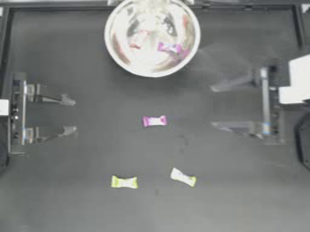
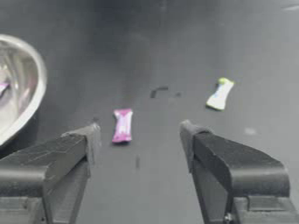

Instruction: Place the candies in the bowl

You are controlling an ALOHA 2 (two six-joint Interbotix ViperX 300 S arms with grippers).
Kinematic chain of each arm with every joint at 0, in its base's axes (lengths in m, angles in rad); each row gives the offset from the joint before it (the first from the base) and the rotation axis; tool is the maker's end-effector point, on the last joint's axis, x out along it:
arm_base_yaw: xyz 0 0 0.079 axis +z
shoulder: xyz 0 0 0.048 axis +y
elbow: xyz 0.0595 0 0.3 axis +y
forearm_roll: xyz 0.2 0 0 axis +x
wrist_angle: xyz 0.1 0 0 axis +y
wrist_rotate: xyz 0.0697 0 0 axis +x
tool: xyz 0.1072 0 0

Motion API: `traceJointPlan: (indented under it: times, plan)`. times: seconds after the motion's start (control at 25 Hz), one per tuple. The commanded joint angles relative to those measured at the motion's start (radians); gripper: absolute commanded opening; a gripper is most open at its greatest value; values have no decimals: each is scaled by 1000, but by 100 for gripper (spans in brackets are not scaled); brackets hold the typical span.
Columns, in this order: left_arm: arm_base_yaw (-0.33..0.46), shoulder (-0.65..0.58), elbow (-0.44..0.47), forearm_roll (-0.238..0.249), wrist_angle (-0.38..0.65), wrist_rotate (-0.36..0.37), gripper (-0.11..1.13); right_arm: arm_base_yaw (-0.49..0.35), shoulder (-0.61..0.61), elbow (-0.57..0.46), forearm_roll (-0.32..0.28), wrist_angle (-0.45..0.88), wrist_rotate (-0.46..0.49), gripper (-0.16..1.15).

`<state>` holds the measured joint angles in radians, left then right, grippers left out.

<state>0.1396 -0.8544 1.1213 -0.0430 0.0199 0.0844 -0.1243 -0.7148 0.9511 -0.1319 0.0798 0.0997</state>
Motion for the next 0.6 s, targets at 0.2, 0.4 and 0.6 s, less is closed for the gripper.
traceJointPlan:
  times: [0.2,0.4,0.6]
  plan:
    - [0,3,-26,-2,63,-2,91,46,-141,101,18,-29,6,100]
    - [-6,28,-63,-2,123,-3,91,46,-184,133,32,-41,8,100]
    - [-66,120,-153,-3,232,-14,91,44,-199,140,31,-38,8,100]
